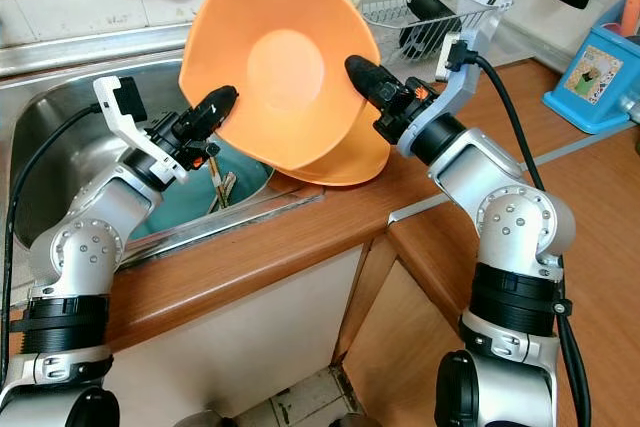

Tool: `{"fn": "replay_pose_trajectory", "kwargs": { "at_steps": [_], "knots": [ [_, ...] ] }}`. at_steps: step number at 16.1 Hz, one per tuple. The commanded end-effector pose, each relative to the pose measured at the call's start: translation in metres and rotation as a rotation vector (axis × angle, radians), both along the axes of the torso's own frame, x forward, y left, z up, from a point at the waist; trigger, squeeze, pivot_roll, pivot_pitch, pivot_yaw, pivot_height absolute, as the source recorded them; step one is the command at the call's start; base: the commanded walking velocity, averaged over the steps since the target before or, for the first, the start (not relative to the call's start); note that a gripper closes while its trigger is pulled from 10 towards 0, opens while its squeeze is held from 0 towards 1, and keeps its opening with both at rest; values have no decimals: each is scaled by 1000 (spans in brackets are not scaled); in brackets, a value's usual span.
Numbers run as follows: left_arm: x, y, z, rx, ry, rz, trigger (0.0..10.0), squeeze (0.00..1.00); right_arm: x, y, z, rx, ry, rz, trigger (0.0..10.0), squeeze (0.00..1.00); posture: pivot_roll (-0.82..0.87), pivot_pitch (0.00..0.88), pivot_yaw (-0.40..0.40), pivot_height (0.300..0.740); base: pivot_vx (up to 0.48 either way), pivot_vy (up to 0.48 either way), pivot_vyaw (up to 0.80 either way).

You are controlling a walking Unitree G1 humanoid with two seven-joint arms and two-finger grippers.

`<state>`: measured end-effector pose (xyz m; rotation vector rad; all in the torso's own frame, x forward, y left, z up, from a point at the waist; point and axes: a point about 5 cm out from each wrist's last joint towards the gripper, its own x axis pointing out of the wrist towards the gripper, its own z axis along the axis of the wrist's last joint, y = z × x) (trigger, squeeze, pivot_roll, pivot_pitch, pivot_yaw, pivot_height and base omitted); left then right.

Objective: Kitchen organization

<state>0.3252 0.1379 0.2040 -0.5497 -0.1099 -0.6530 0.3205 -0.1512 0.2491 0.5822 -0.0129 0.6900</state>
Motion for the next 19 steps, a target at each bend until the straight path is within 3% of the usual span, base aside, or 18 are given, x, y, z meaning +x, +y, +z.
{"fn": "replay_pose_trajectory", "kwargs": {
  "at_steps": [1, 2, 3, 7, 8, 10, 11, 12, 13, 14, 16, 19],
  "knots": [
    [4, 1, -4, 49, 26, 39, 0, 0, -2, -5, 11, -1, -62, -23, 4157, 0, -217, 0, 9, 740, 0, 0, 0],
    [6, 2, -5, 53, 37, 66, 0, 0, -2, -4, 11, -10, -64, -20, 6235, 0, -217, 0, 9, 740, 0, 0, 0],
    [8, 3, -5, 51, 47, 85, 0, 0, -2, -2, 10, -25, -66, -19, 10000, 0, -216, 0, 8, 740, 0, 0, 0],
    [9, 6, 0, 21, 36, 113, 0, 0, -2, 0, 10, -48, -76, -9, 10000, 0, -216, 0, 6, 740, 0, 0, 0],
    [9, 5, 3, 3, 29, 112, 0, 0, -2, 0, 11, -40, -78, -2, 10000, 1000, -216, 0, 5, 740, 0, 0, 0],
    [9, 4, 7, -35, 20, 112, 0, 0, -3, 0, 12, -57, -90, 2, 10000, 1000, -216, 0, 5, 740, 0, 0, 0],
    [11, 8, 11, -78, 15, 141, 0, 0, -4, 1, 12, -75, -99, 4, 10000, 910, -216, 0, 5, 740, 0, 0, 0],
    [14, 16, 15, -120, 15, 192, 0, 0, -7, 2, 12, -86, -110, 20, 10000, 224, -217, 0, 5, 740, 0, 0, 0],
    [15, 18, 17, -128, 13, 205, 0, 0, -7, 3, 12, -89, -113, 27, 10000, 224, -217, 0, 5, 740, 0, 0, 0],
    [17, 29, 21, -130, 5, 261, 0, 0, -10, 5, 11, -111, -118, 43, 10000, 0, -212, 0, 3, 740, 0, 0, 0],
    [18, 57, 26, -79, -9, 391, 0, 0, -12, 9, 4, -224, -117, 43, 10000, 0, -205, 0, -1, 740, 0, 0, 0],
    [16, 91, 21, 99, 21, 577, 0, 0, -16, 21, -2, -389, -166, 76, 10000, 0, -198, 0, -8, 740, 0, 0, 0]
  ]
}}
